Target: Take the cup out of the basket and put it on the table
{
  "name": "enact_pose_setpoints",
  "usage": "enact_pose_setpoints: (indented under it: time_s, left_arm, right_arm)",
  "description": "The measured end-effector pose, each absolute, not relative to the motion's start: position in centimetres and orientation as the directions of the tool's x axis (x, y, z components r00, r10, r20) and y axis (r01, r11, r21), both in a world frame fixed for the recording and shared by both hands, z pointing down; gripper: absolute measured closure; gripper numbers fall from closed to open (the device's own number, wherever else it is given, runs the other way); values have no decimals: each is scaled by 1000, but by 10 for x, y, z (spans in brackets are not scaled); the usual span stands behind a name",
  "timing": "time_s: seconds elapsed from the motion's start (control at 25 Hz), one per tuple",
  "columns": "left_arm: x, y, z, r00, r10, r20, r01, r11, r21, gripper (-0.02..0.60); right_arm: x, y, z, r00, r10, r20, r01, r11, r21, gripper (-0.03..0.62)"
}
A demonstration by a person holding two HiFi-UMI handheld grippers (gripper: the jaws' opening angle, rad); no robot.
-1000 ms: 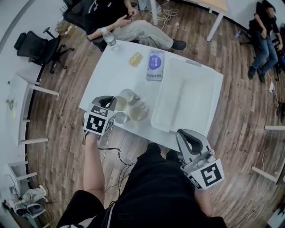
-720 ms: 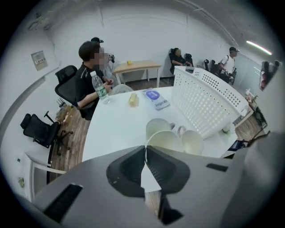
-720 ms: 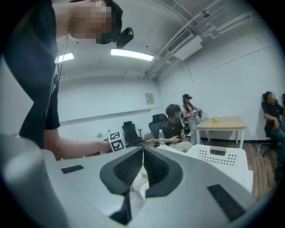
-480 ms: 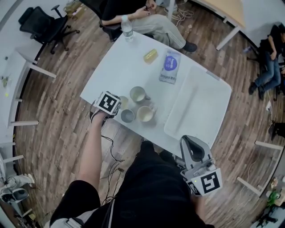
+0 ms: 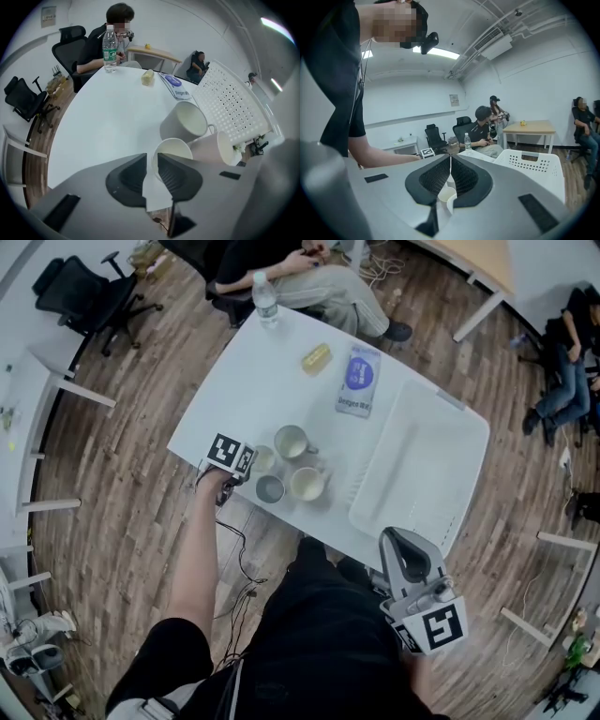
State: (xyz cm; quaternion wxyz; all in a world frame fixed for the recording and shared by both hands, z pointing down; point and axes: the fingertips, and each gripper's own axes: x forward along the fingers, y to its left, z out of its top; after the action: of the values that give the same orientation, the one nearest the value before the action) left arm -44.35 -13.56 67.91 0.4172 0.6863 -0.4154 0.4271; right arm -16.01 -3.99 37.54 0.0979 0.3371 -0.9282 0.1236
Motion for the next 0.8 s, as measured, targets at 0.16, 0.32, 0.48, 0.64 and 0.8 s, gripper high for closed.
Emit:
enact_pose_setpoints:
  time_s: [0.16, 0.32, 0.48, 0.64, 0.8]
  left_arm:
    - [-442, -136, 674, 320, -261, 911, -920, -315, 233, 399]
    - [-443, -144, 638, 305, -414, 858, -935, -300, 187, 385]
    - [-416, -158, 552, 329, -683, 653, -935, -334, 121, 387]
    - [-358, -148, 470, 406, -812, 420, -906, -417, 70, 388]
    - [-290, -130, 396, 506, -841, 193, -859, -512, 18, 430]
  right_arm:
    - [-160, -38, 378, -750, -605, 266, -654, 738, -165, 568]
    - [-154, -38, 378, -747, -612, 260, -659, 735, -162, 568]
    - [-154, -37, 377, -751, -613, 246, -656, 737, -164, 568]
    - [-152, -37, 372, -747, -626, 224, -663, 729, -170, 568]
    - [-145, -30, 366, -748, -630, 208, -661, 735, -150, 568]
